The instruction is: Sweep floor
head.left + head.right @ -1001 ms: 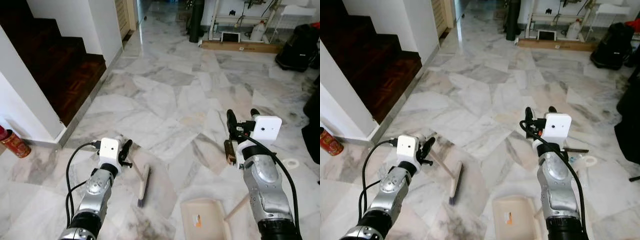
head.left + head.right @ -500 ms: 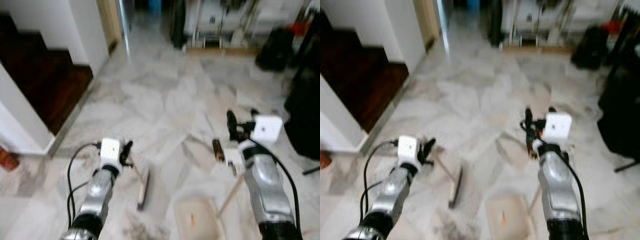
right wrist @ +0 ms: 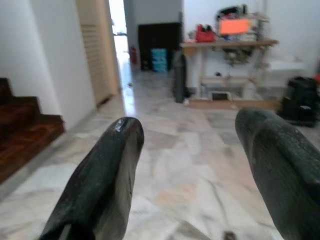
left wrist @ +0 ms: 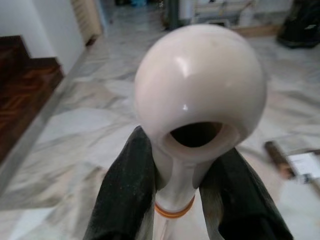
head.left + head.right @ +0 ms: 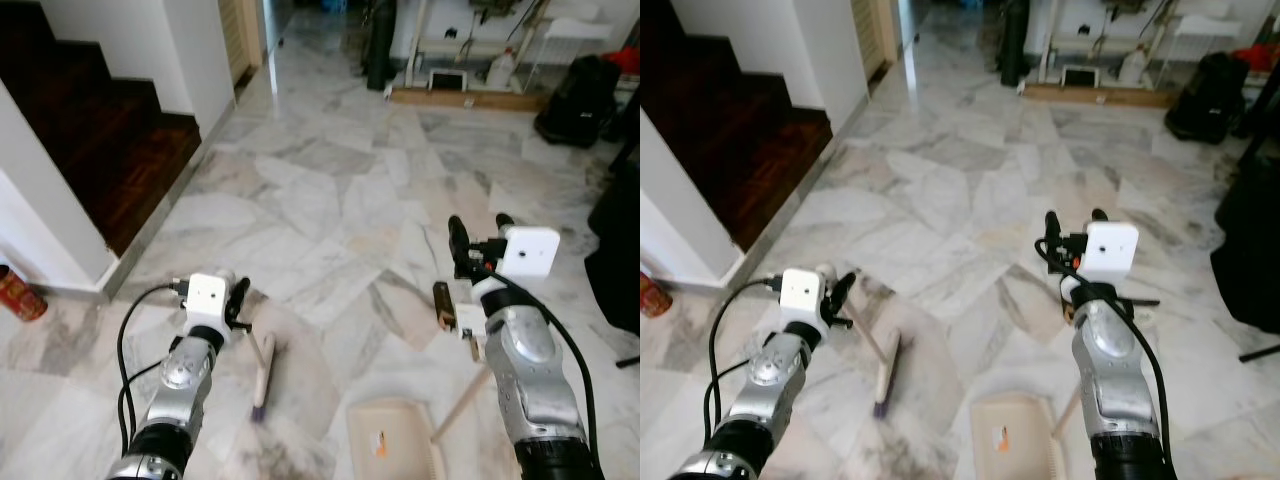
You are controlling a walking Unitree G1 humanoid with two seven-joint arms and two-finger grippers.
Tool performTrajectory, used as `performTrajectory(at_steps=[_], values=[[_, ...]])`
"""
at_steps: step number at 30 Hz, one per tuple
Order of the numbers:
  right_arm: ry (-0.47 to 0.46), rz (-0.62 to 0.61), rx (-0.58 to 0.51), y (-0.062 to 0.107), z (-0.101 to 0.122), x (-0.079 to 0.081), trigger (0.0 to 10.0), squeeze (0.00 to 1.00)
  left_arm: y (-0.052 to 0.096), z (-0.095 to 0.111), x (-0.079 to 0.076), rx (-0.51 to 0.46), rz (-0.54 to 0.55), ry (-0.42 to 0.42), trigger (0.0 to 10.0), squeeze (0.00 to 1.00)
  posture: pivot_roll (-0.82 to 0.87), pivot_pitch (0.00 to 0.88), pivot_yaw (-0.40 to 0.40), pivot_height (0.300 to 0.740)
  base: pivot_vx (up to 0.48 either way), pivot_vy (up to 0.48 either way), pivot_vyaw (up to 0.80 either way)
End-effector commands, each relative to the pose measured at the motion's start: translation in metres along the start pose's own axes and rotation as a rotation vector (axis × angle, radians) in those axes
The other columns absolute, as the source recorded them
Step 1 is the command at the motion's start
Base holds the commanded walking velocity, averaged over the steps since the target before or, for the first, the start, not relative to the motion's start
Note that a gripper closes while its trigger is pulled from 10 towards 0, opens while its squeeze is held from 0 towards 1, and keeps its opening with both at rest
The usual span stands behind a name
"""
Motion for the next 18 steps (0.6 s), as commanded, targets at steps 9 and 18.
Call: performTrajectory(at_steps=[9, 18], values=[[0.003, 0.027, -0.028, -0.003, 0.010, 0.007, 10.0, 0.00, -0.003, 0.008, 0.000, -0.038, -0.007, 0.000, 10.0, 0.00, -0.18, 0.041, 0.015, 0.740, 0.000, 0.000, 0.00], [-0.015, 0.056, 0.000, 0.005, 0.010, 0.013, 10.0, 1.00, -0.002, 0.006, -0.002, -0.029, -0.012, -0.001, 10.0, 0.00, -0.18, 0.038, 0.014, 0.740, 0.000, 0.000, 0.00]])
Point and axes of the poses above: a point about 5 cm out from each wrist's last joint towards the gripper, its own y axis pointing back from the gripper into the wrist, its own z axis along the axis of the wrist's last joint, x = y × z, the point moved 1 cm from there along -y, pointing out of the wrist towards the gripper, and after that the axes turned 2 degrees about y, right-handed, at the moved point
